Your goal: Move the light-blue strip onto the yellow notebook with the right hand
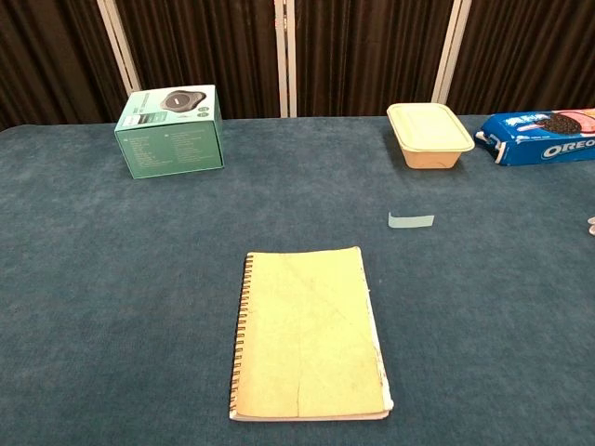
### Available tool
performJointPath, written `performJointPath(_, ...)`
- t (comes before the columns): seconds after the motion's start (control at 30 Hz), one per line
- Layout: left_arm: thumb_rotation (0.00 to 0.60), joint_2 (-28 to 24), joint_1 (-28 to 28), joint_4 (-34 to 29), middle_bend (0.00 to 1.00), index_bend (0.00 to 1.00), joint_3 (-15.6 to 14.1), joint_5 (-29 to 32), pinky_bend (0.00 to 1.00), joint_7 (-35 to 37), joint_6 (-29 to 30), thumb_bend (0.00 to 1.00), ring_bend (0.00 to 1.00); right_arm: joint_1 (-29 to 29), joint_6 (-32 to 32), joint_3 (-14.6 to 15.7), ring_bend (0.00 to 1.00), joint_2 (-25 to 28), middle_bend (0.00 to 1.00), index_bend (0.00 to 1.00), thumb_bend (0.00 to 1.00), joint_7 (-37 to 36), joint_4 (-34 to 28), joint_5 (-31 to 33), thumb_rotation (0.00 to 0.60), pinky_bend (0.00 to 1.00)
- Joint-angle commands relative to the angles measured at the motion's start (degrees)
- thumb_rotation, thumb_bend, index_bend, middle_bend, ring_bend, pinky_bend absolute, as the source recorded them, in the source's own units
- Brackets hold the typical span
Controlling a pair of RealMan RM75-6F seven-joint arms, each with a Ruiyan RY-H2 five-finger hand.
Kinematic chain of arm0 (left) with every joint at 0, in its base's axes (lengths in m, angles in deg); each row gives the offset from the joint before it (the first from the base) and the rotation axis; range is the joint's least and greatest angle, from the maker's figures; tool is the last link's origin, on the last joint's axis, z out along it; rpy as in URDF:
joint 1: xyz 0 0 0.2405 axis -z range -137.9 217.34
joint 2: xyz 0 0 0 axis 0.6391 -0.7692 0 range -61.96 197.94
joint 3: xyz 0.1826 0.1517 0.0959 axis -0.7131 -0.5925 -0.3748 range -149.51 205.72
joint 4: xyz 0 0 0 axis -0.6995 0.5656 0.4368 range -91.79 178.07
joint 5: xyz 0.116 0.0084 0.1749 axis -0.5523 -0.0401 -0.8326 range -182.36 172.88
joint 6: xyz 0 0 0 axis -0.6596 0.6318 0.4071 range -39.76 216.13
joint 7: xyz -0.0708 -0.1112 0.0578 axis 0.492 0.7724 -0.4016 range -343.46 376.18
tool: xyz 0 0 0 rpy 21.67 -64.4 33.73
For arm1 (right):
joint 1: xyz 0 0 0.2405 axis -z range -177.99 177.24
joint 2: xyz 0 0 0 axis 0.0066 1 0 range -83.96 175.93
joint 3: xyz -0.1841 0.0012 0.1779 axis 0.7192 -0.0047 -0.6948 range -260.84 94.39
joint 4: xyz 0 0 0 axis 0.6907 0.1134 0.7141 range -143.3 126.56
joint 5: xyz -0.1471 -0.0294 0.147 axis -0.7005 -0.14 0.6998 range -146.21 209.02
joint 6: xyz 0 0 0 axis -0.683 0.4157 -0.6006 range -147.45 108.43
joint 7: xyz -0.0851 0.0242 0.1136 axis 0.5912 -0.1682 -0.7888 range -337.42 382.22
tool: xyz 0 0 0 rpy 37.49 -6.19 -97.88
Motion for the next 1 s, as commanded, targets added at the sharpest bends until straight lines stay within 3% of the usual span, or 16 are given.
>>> performJointPath(0.03, 0.6, 0.12, -0.01, -0.18, 0.0, 0.0, -0.14, -0.01, 0.0, -0.2, -0.15, 0.0, 0.0, -0.38, 0.77, -0.31, 0.0, 0.01, 0.0, 0.0, 0.0, 0.26, -0.09, 0.56, 0.6, 0.0)
performJointPath(0.17, 0.6, 0.46, 0.13, -0.08, 0.0, 0.0, -0.22, 0.39, 0.0, -1.35, -0.83, 0.0, 0.0, -2.71, 4.86, -1.13, 0.0, 0.34, 0.0, 0.0, 0.0, 0.74, -1.15, 1.92, 0.6, 0.0)
performJointPath(0.53, 0.6, 1.73, 1.18, 0.83, 0.0, 0.0, 1.97, 4.99, 0.0, -3.93, -3.08, 0.0, 0.0, -20.06, 30.85, -8.68, 0.0, 1.21, 0.0, 0.02, 0.0, 7.91, -7.25, 14.21, 0.6, 0.0)
performJointPath(0.6, 0.6, 1.89, 1.36, 1.02, 0.0, 0.0, 2.4, 5.76, 0.0, -4.32, -3.35, 0.0, 0.0, -25.2, 36.95, -9.97, 0.0, -1.45, 0.0, 0.09, 0.0, 10.51, -5.17, 16.98, 0.6, 0.0)
performJointPath(0.7, 0.6, 2.1, 1.56, 1.21, 0.0, 0.0, 2.51, 6.51, 0.0, -4.91, -4.03, 0.0, 0.0, -30.06, 41.24, -10.6, 0.0, -6.04, 0.0, 0.26, 0.02, 14.27, -0.55, 19.95, 0.6, 0.0)
performJointPath(0.77, 0.6, 2.19, 1.73, 1.24, 0.0, 0.0, 2.78, 6.96, 0.0, -4.81, -4.29, 0.0, 0.0, -32.41, 42.99, -10.71, 0.0, -9.08, 0.0, 0.33, 0.1, 15.55, 2.47, 21.62, 0.6, 0.0)
performJointPath(1.0, 0.6, 2.56, 2.17, 1.9, 0.0, 0.0, 2.97, 7.8, 0.0, -4.96, -5.28, 0.0, 0.0, -37.02, 45.34, -10.2, 0.0, -16.74, 0.0, 0.37, 0.21, 19.06, 10.88, 26.41, 0.6, 0.0)
